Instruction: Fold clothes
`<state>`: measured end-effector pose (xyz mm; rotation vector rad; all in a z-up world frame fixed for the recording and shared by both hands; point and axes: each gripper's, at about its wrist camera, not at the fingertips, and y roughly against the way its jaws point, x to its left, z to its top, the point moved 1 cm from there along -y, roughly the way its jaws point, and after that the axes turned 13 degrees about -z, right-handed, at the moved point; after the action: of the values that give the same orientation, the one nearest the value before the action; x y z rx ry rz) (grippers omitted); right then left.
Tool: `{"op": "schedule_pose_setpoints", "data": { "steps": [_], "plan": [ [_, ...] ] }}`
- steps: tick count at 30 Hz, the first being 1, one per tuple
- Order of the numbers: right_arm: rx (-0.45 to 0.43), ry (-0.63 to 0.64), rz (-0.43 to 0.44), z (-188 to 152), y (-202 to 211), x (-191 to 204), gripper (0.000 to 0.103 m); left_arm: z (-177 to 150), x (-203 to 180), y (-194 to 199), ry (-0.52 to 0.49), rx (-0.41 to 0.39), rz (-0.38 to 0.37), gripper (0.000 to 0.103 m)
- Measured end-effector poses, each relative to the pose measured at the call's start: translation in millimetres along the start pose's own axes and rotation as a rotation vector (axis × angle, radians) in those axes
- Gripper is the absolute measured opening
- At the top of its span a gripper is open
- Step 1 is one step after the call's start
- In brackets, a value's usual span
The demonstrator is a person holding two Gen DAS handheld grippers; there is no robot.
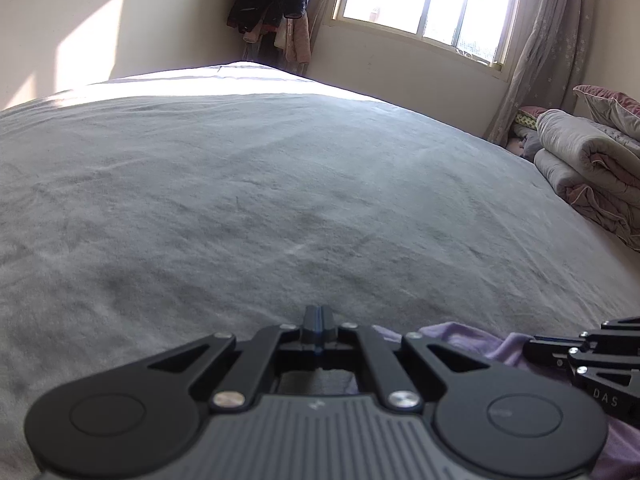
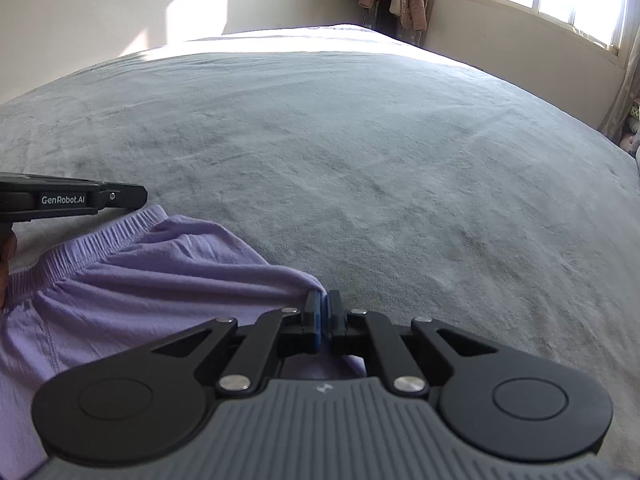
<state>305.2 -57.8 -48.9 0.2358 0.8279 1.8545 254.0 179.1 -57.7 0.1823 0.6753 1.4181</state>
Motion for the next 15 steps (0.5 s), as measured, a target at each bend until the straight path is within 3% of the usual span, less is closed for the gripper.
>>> {"op": "schedule_pose_setpoints", "data": {
  "steps": [4,5,7,8,9,15],
  "plan": [
    [0.005,-0.032,0.023,5,12,-16,0.014,6,-7,11,0.001,0.016,-0.055,0.027],
    [0.007,-0.040,0.029,7,15,-20,0.016,7,-9,14,0.001,0.013,-0.077,0.027],
    [0.009,-0.056,0.039,9,22,-29,0.029,10,-17,21,0.011,-0.007,-0.145,0.032],
    [0.002,-0.062,0.023,10,29,-38,0.046,10,-20,20,0.018,-0.009,-0.182,0.034],
    [-0.003,-0.067,0.008,10,37,-47,0.049,10,-23,19,0.025,-0.010,-0.219,0.035],
    [0.044,-0.074,-0.083,-7,69,-96,0.045,-1,-48,-6,-0.005,0.073,-0.355,0.035]
  ]
}}
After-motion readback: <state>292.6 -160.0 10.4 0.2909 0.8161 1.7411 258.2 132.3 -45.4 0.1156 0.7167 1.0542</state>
